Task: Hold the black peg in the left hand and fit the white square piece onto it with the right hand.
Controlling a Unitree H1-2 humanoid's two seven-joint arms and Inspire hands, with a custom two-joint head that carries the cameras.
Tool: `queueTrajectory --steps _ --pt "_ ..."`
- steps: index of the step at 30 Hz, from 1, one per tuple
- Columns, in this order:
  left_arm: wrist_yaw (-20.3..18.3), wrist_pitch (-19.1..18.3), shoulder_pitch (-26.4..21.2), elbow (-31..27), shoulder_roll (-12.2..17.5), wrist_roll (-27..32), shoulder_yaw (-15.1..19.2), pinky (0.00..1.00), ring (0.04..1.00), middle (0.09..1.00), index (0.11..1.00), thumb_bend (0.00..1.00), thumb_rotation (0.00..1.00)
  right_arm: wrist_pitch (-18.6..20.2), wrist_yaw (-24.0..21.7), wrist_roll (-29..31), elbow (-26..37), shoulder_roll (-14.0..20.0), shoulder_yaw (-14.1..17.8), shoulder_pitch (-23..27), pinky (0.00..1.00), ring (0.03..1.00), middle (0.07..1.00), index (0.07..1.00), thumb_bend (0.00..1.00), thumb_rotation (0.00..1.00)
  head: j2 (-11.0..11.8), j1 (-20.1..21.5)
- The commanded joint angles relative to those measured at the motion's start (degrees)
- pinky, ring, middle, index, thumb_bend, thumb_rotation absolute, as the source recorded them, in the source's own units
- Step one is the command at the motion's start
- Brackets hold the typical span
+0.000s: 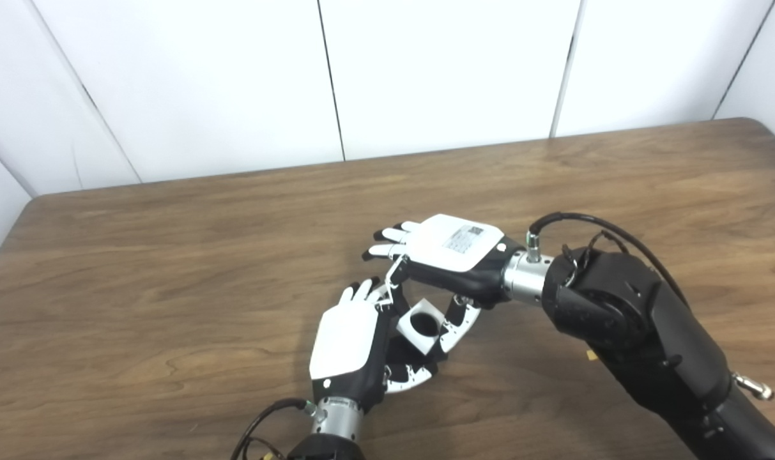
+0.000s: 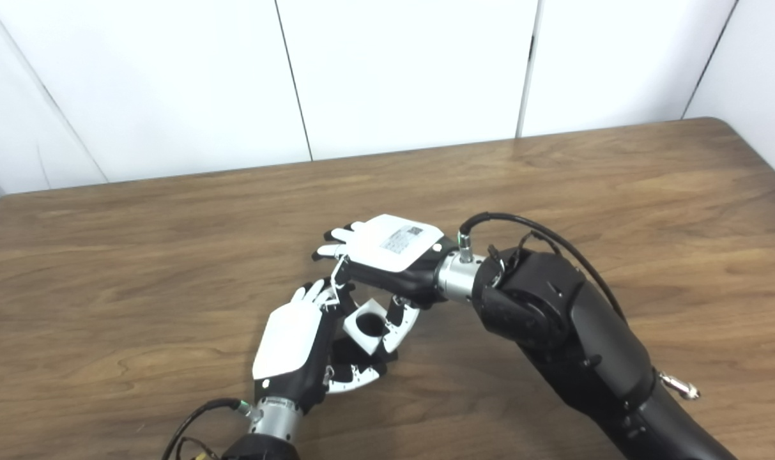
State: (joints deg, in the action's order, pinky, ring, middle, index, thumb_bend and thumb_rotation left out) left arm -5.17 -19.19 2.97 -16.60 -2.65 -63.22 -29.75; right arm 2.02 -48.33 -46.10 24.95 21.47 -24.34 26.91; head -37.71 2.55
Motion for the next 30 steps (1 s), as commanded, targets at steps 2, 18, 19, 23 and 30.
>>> queueTrajectory --steps 2,18,19,23,30 --pt "-0.9 0.1 1.2 0.4 -0.8 -1.0 -1.8 0.99 0.964 0.88 0.493 0.52 0.08 -0.5 0.4 -0.5 -0.3 0.7 0.3 1.4 1.0 1.0 0.945 0.491 0.52 0.16 -0.2 0.1" --pt "-1.2 -0.5 0.3 1.7 -1.1 -1.2 -2.2 1.0 0.97 0.89 0.493 0.52 0.08 -0.4 -0.3 -1.2 -0.3 0.4 -0.3 2.0 1.0 1.0 0.947 0.491 0.52 0.16 -0.5 0.3" --pt "-1.3 -0.8 0.2 1.9 -1.2 -1.4 -2.2 1.0 0.971 0.89 0.493 0.52 0.08 -0.5 -0.3 -1.3 -0.3 0.4 -0.4 1.9 1.0 1.0 0.947 0.491 0.52 0.16 -0.5 0.3" --pt "-1.6 -1.3 -0.3 2.7 -1.0 -1.6 -2.3 1.0 0.975 0.89 0.492 0.52 0.08 -0.8 -0.7 -2.1 0.5 0.2 -1.1 1.8 1.0 1.0 0.941 0.491 0.52 0.16 -0.5 0.3" --pt "-0.4 -1.6 -0.6 3.5 -1.0 -1.0 -2.7 0.99 0.967 0.887 0.492 0.52 0.08 -0.5 -2.4 -3.5 1.1 0.3 -1.7 1.9 1.0 1.0 0.94 0.492 0.52 0.15 -0.8 0.1"
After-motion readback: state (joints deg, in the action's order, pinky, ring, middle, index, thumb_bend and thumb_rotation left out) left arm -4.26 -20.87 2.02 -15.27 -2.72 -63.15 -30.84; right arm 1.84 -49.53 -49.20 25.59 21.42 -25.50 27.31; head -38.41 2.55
